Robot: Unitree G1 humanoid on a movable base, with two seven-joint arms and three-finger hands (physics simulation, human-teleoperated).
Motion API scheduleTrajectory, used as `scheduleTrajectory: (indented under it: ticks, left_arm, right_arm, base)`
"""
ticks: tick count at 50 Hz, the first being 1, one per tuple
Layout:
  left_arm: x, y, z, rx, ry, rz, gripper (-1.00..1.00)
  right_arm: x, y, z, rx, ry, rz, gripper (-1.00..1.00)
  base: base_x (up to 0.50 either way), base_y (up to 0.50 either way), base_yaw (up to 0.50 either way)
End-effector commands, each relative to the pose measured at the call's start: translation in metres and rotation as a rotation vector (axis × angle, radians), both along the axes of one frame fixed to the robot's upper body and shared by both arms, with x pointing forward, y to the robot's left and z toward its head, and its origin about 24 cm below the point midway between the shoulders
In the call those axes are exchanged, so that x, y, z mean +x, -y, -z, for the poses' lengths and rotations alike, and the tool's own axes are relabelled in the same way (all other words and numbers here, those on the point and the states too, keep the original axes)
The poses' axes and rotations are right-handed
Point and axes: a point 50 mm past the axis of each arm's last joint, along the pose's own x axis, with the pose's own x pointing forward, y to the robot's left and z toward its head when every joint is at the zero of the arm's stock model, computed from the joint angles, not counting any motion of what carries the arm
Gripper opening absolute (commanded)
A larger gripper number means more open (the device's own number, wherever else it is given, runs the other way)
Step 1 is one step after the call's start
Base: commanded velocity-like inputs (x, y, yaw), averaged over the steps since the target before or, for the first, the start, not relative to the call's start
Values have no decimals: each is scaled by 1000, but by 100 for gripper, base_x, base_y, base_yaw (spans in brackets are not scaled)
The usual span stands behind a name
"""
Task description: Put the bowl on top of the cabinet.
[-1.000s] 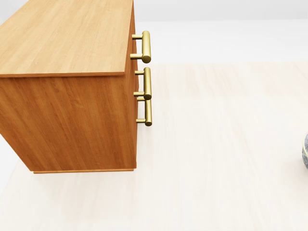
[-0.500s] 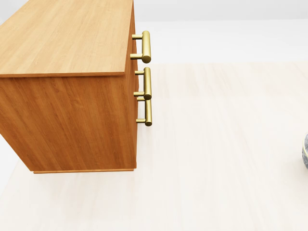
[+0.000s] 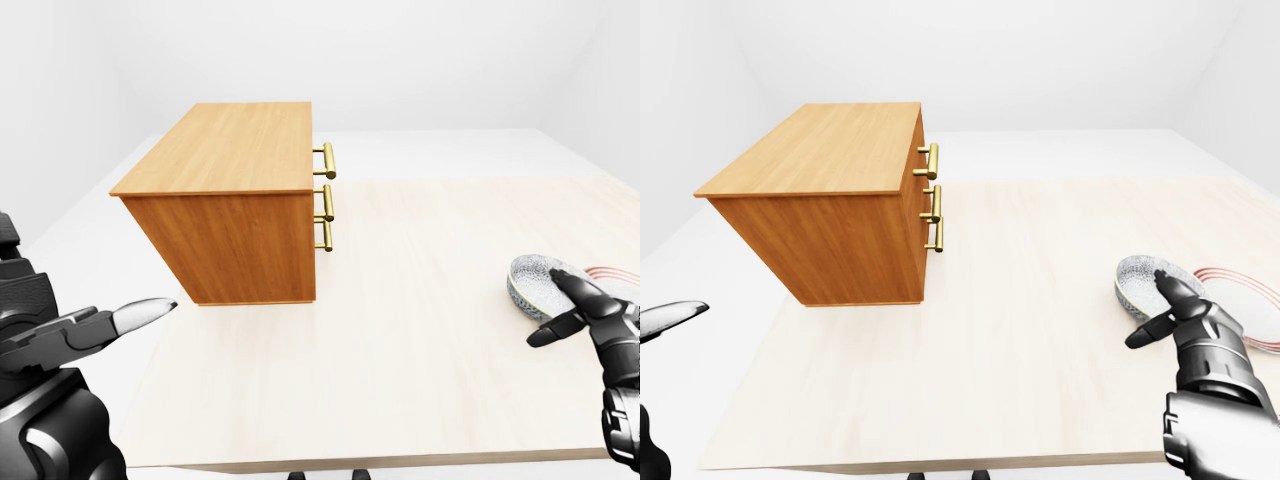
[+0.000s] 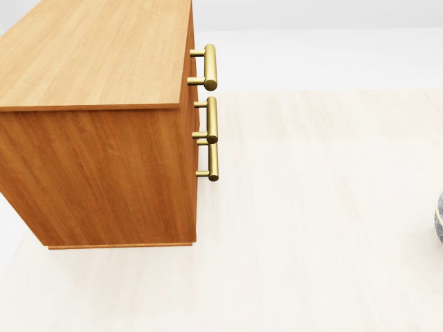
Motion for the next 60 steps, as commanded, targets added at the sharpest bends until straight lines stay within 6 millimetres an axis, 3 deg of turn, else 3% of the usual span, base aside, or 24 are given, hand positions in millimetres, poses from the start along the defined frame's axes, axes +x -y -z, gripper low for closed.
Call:
scheduleTrajectory:
  ticks: [1, 18, 25, 26, 27, 28, 53, 56, 59, 60]
  left_arm:
    - [0, 0, 0, 0, -3, 0, 100]
    - [-1, 0, -1, 5, 3, -2, 100]
    - [-2, 1, -1, 7, 4, -2, 100]
    - [-2, 1, -1, 7, 4, -2, 100]
    - [-2, 0, -1, 7, 3, -2, 100]
    - [-1, 0, -1, 7, 3, -2, 100]
    - [-1, 1, -1, 7, 3, -2, 100]
    - [-1, 1, -1, 8, 2, -1, 100]
    - [0, 1, 0, 10, 0, -1, 100]
    - [0, 2, 0, 11, -1, 0, 100]
  right_arm:
    - [-8, -1, 14, 23, -27, 18, 100]
    - [-30, -1, 41, 55, -91, 33, 100]
    - [-32, 0, 43, 63, -90, 37, 100]
    - [-32, 0, 43, 62, -87, 39, 22]
    - [-32, 1, 43, 63, -87, 38, -21]
    - [-33, 1, 43, 63, -87, 39, -100]
    - [-32, 4, 37, 71, -73, 45, -100]
    - [-28, 12, 21, 27, -61, 49, -100]
    - [-18, 20, -7, -31, -29, 45, -100]
    - [-6, 23, -36, -76, -2, 6, -100]
  base:
    - [0, 0, 0]
    - [0, 0, 0]
    - [0, 0, 0]
    - [0, 0, 0]
    - [0, 0, 0]
    - [0, 0, 0]
    - [0, 0, 0]
    - [0, 0, 0]
    - [0, 0, 0]
    - [0, 0, 0]
